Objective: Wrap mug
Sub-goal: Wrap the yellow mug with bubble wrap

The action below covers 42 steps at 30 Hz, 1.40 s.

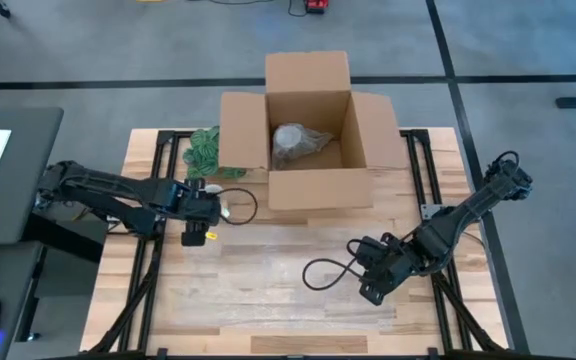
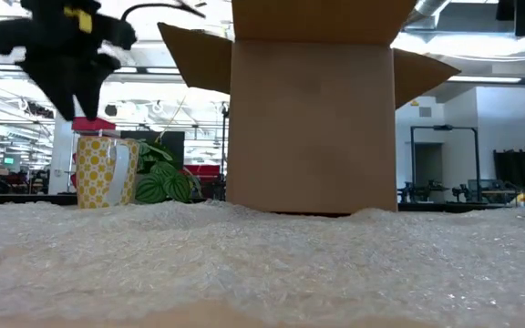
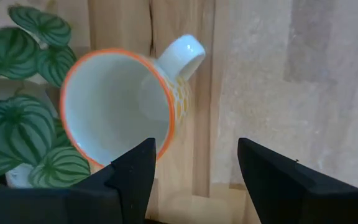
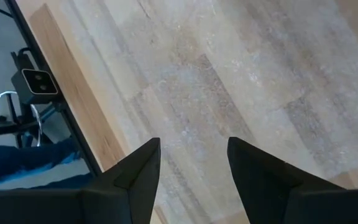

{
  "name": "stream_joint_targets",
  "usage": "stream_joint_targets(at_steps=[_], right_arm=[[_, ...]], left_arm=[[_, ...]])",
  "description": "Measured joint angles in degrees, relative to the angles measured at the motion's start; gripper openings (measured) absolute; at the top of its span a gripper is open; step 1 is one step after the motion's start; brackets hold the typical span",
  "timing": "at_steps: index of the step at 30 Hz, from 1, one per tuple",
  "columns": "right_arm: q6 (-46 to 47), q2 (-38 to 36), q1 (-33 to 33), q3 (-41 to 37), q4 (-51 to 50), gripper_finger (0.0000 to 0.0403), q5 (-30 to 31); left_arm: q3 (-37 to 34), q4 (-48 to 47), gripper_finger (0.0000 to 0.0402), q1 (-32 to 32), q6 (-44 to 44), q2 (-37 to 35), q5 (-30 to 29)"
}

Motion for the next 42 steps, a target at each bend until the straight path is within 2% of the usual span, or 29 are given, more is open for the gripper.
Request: stream_joint_targets(at_steps=[6,11,17,22,25,29,33,38,42], right_arm=[[0.8,0.0,0.0,0.0,0.2,0.0179,0.0],[1.1,0.0,0.0,0.0,1.3,0.0179,-0.3],[1.1,0.0,0.0,0.0,2.3,0.0179,-0.3],[2.0,0.0,0.0,0.0,2.8,0.0179,-0.3],[2.0,0.0,0.0,0.0,3.8,0.0179,-0.3],[1.8,0.0,0.0,0.0,6.0,0.0179,-0.3],[1.7,0.0,0.0,0.0,6.7,0.0179,-0.3],[1.8,0.0,-0.1,0.0,7.8,0.0179,-0.1],[2.4,0.0,-0.6,0.0,8.1,0.0179,0.1]], left_arm=[[-3.6,5.8,0.0194,0.5,0.0,1.2,-1.0],[-4.0,7.9,0.0162,1.0,1.8,3.2,-2.1],[-4.0,8.2,0.0101,3.2,2.3,6.2,-0.9],[-3.6,7.7,0.0023,3.2,0.2,6.9,2.4],[-1.5,6.2,0.0009,2.2,-3.5,6.7,5.5],[3.7,3.8,0.0004,-0.9,-7.7,6.6,8.4],[9.7,3.7,0.0003,-6.9,-12.8,6.6,10.1],[16.1,7.1,0.0002,-16.4,-20.8,7.3,10.1],[20.7,12.8,0.0001,-22.4,-24.5,11.0,9.8]])
